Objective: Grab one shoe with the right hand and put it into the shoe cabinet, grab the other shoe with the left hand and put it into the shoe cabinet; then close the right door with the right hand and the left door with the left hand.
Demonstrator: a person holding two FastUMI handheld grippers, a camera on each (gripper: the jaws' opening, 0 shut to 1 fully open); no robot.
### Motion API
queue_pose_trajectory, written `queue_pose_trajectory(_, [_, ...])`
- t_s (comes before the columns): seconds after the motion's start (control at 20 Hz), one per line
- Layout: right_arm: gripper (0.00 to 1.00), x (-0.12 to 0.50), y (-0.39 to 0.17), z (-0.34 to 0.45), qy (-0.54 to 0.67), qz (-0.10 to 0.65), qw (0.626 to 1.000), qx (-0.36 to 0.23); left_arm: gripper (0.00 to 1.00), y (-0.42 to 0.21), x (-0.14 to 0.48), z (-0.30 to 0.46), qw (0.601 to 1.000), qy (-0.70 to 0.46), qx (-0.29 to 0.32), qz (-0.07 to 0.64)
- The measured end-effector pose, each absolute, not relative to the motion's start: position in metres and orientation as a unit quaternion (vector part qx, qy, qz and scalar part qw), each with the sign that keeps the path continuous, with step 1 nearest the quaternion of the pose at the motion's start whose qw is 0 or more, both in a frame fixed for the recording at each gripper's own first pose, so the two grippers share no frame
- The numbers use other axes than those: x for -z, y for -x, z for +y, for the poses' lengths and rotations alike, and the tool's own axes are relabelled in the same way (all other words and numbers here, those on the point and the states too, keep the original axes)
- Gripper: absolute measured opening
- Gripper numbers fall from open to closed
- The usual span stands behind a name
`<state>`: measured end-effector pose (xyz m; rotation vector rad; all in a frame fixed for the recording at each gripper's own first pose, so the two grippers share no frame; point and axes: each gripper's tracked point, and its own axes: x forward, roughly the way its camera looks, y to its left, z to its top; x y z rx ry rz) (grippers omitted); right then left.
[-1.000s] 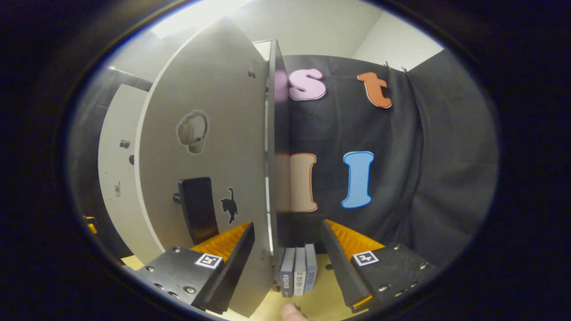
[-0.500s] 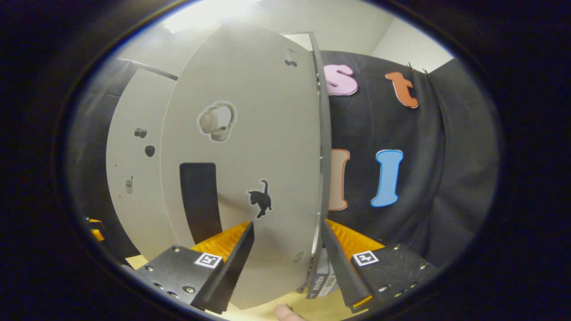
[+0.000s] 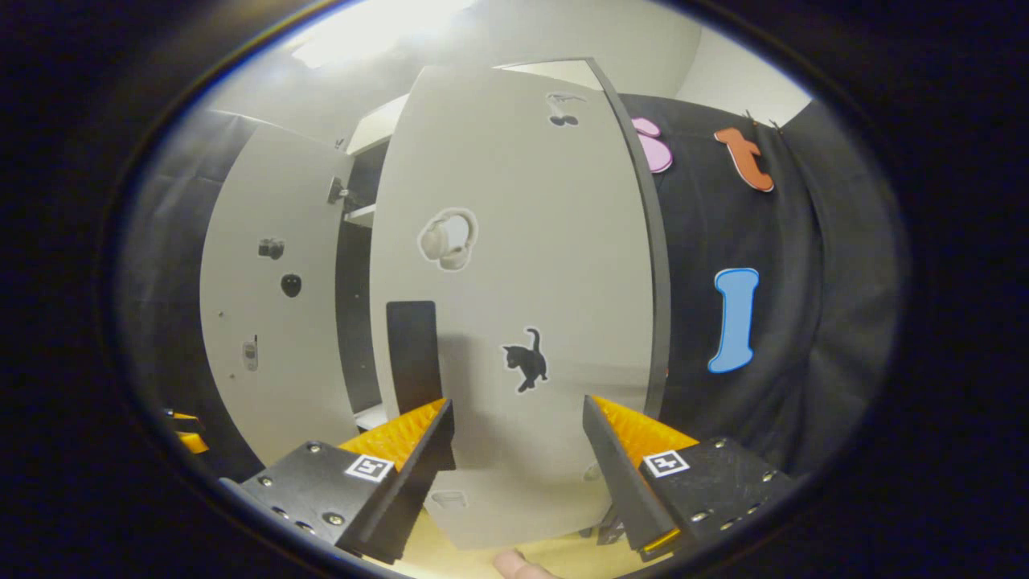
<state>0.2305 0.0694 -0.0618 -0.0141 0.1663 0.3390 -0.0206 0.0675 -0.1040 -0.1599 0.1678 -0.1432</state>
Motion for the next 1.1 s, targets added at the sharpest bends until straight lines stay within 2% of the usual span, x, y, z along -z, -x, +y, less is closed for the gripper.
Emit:
queue_pose_trajectory(0.4, [0.97,0.06,-0.187,0.053,0.002,0.059,0.984,-0.166,0.94,0.004,0.107,0.132,0.992,0.09,0.041,0.084])
queue_pose_trajectory(0.7, [0.97,0.061,-0.135,0.053,0.021,0.045,0.986,-0.162,0.93,-0.026,0.066,0.219,0.997,0.061,-0.022,0.034])
queue_pose_trajectory(0.75, [0.94,0.058,-0.123,0.059,0.022,0.039,0.985,-0.169,0.95,-0.03,0.056,0.226,0.998,0.053,-0.018,0.023])
queue_pose_trajectory(0.8, [0.97,0.06,-0.113,0.065,0.022,0.04,0.984,-0.173,0.94,-0.034,0.047,0.232,0.999,0.045,-0.016,0.011])
queue_pose_trajectory(0.85, [0.94,0.063,-0.104,0.068,0.024,0.045,0.983,-0.175,0.93,-0.04,0.038,0.24,0.999,0.036,-0.016,0.003])
queue_pose_trajectory(0.95, [1.0,0.071,-0.089,0.071,0.035,0.061,0.984,-0.166,0.94,-0.054,0.026,0.254,1.0,0.024,-0.016,-0.006])
queue_pose_trajectory(1.05, [0.94,0.078,-0.077,0.072,0.042,0.071,0.984,-0.156,0.92,-0.068,0.006,0.269,0.998,0.03,-0.03,-0.037])
queue_pose_trajectory(1.1, [0.97,0.081,-0.071,0.074,0.039,0.076,0.984,-0.154,0.94,-0.078,0.001,0.268,0.999,0.031,-0.025,-0.037])
